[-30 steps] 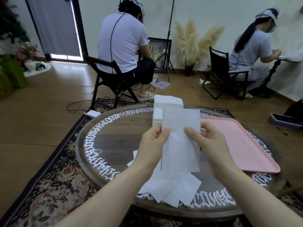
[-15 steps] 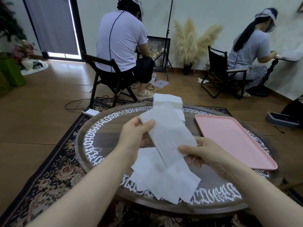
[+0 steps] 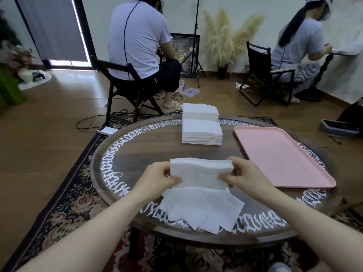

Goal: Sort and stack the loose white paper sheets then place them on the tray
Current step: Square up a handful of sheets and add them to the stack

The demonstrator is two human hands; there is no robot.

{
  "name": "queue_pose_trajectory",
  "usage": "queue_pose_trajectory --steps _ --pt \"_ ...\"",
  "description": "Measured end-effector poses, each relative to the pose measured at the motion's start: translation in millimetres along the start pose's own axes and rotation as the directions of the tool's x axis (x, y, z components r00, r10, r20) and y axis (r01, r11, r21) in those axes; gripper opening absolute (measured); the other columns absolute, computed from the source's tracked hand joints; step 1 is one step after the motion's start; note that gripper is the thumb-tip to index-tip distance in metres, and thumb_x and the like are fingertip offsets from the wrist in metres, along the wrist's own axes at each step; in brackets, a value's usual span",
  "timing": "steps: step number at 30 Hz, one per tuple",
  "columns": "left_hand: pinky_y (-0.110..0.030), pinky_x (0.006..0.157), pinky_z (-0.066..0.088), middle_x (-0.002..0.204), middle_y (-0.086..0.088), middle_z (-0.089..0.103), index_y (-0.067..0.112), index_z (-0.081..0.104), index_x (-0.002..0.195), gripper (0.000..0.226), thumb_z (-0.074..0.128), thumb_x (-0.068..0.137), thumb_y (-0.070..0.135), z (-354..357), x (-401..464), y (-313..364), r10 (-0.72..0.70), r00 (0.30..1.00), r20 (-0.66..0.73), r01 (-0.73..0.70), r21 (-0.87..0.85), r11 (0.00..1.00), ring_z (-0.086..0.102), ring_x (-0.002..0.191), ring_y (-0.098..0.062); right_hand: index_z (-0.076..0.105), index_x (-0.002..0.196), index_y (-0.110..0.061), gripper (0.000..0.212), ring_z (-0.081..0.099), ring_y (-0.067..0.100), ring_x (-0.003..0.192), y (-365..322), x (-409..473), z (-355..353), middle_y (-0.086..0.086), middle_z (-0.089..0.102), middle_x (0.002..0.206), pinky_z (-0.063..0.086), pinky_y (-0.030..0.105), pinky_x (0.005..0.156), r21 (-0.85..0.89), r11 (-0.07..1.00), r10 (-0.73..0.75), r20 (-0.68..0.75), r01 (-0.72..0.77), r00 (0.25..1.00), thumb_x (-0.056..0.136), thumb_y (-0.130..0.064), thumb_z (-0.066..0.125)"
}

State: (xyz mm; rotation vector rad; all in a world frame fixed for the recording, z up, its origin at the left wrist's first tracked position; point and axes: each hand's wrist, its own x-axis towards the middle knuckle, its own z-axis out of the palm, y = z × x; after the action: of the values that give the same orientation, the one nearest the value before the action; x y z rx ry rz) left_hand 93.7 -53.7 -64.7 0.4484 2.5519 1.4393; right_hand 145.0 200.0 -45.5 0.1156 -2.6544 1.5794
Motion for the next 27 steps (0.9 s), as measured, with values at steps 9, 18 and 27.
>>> queue_pose_trajectory --steps 9,18,27 --pt "-0.027 0.060 0.040 0.063 0.030 0.062 0.035 0.074 0.095 0.015 0.071 0.084 0.025 13.2 0.2 -7.9 0.008 1.000 0.012 -0.009 0.132 0.991 0.051 0.055 0.008 0.069 0.088 -0.023 0.020 0.052 0.013 0.064 23.9 -0.2 0.0 0.004 0.064 0.072 0.043 0.030 0.065 -0.091 0.992 0.096 0.038 -0.093 0.995 0.079 -0.009 0.078" --pt "-0.038 0.077 0.057 0.083 0.015 0.074 0.035 0.075 0.095 0.023 0.070 0.085 0.015 14.7 -0.9 -8.8 -0.002 1.000 0.022 0.001 0.026 1.000 0.066 0.072 -0.010 0.066 0.086 -0.042 0.032 0.062 0.009 0.068 22.0 -0.9 2.4 -0.015 0.072 0.077 0.050 0.026 0.067 -0.184 0.979 0.092 0.018 -0.087 0.996 0.082 -0.012 0.075" --pt "-0.040 0.078 0.054 0.080 0.013 0.074 0.028 0.077 0.086 0.005 0.074 0.084 0.033 3.5 22.8 10.0 -0.074 0.990 -0.120 0.071 -0.026 0.997 0.068 0.078 -0.010 0.074 0.084 -0.028 0.024 0.070 -0.001 0.072 13.9 15.3 -4.3 -0.015 0.076 0.080 0.049 0.010 0.061 0.092 0.985 0.149 -0.046 -0.144 0.988 0.086 -0.005 0.071"
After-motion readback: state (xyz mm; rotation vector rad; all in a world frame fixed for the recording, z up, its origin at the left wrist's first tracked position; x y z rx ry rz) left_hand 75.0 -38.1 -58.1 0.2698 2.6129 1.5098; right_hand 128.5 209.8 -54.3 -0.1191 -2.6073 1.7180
